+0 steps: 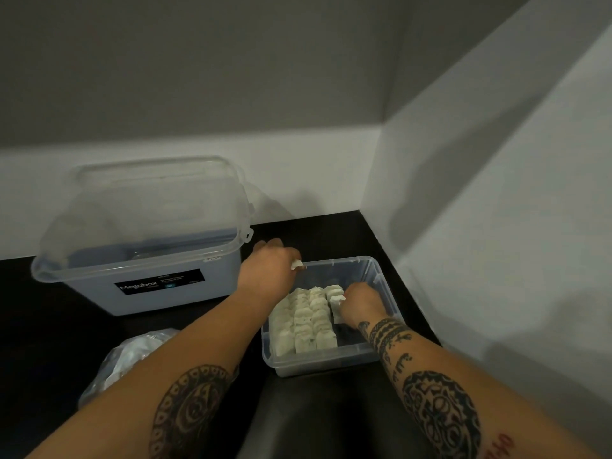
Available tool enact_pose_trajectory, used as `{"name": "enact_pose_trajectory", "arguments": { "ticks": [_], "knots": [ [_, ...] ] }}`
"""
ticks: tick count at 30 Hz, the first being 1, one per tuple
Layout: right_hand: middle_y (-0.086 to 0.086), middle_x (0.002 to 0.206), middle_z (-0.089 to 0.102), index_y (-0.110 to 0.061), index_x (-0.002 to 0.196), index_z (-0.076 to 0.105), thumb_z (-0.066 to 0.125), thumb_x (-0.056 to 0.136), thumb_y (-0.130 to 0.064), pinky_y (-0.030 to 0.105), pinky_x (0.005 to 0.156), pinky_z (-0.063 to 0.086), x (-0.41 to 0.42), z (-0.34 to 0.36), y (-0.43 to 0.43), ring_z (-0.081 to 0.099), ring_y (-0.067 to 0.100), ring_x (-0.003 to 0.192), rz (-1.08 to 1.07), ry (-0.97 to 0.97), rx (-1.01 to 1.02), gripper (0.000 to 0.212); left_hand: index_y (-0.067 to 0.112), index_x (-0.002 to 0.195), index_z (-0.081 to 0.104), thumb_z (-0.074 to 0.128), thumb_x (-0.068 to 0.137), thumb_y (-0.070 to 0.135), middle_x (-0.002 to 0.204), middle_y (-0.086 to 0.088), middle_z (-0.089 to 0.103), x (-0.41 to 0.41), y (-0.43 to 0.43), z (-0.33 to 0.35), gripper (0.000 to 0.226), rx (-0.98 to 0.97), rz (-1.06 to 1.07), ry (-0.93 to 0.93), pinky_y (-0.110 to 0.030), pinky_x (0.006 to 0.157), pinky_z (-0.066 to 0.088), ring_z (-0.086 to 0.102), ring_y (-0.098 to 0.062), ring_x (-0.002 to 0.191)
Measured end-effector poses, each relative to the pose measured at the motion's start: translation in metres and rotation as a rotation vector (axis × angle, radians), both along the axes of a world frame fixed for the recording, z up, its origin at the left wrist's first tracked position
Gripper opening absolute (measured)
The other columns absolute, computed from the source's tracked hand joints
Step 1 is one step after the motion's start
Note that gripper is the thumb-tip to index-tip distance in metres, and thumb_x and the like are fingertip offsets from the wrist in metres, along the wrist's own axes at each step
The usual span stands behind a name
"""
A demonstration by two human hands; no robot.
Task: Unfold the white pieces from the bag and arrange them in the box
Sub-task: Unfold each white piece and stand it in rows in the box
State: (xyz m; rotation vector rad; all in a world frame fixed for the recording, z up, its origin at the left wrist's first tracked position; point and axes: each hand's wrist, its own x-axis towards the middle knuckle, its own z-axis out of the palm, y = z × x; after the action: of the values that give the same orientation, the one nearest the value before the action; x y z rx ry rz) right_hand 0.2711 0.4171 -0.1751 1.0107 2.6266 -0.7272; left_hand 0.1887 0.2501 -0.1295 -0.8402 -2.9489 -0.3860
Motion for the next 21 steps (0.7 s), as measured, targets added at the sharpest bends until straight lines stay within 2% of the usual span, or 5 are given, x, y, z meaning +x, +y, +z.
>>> {"name": "enact_pose_trajectory", "arguments": {
  "ticks": [8, 15, 18, 19, 21],
  "knots": [
    [0.008, 0.115, 0.070, -0.011, 0.118, 0.065, 0.061, 0.097, -0.012, 0.025, 0.070, 0.045, -0.011, -0.001, -0.005, 0.067, 0.022, 0.106, -0.047, 0.006, 0.040, 0.022, 0.030, 0.119, 0.073, 0.066, 0.098, 0.034, 0.115, -0.005, 0.058, -0.005, 0.001, -0.004, 0.022, 0.018, 0.006, -0.004, -0.036, 0.087, 0.055, 0.052, -0.026, 0.114],
    [0.011, 0.121, 0.068, -0.010, 0.127, 0.057, 0.060, 0.097, -0.009, 0.028, 0.076, 0.048, -0.014, -0.001, -0.005, 0.066, 0.026, 0.113, -0.123, 0.049, -0.035, 0.030, 0.026, 0.119, 0.073, 0.066, 0.097, 0.038, 0.115, -0.006, 0.060, -0.007, 0.001, -0.002, 0.025, 0.099, 0.004, -0.053, -0.036, 0.085, 0.055, 0.056, -0.025, 0.108],
    [0.010, 0.121, 0.068, -0.011, 0.128, 0.056, 0.060, 0.097, -0.012, 0.030, 0.081, 0.052, -0.013, -0.001, -0.004, 0.066, 0.026, 0.112, -0.116, 0.062, -0.037, 0.031, 0.021, 0.113, 0.074, 0.069, 0.094, 0.032, 0.107, -0.004, 0.066, -0.005, 0.005, 0.006, 0.022, 0.334, 0.049, -0.154, -0.028, 0.077, 0.051, 0.063, -0.019, 0.093],
    [0.010, 0.121, 0.067, -0.011, 0.128, 0.056, 0.060, 0.098, -0.012, 0.030, 0.083, 0.053, -0.012, 0.001, -0.004, 0.066, 0.026, 0.112, -0.106, 0.060, -0.024, 0.031, 0.022, 0.108, 0.073, 0.070, 0.094, 0.031, 0.102, -0.001, 0.068, -0.003, 0.008, 0.012, 0.017, 0.452, 0.089, -0.239, -0.026, 0.074, 0.050, 0.063, -0.016, 0.089],
    [0.010, 0.122, 0.067, -0.011, 0.129, 0.055, 0.059, 0.099, -0.013, 0.031, 0.086, 0.054, -0.010, 0.006, -0.004, 0.065, 0.025, 0.112, -0.078, 0.049, 0.014, 0.031, 0.025, 0.099, 0.071, 0.069, 0.094, 0.029, 0.093, 0.002, 0.068, 0.004, 0.013, 0.027, 0.007, 0.749, 0.194, -0.544, -0.026, 0.064, 0.052, 0.063, -0.015, 0.083]
  ]
}}
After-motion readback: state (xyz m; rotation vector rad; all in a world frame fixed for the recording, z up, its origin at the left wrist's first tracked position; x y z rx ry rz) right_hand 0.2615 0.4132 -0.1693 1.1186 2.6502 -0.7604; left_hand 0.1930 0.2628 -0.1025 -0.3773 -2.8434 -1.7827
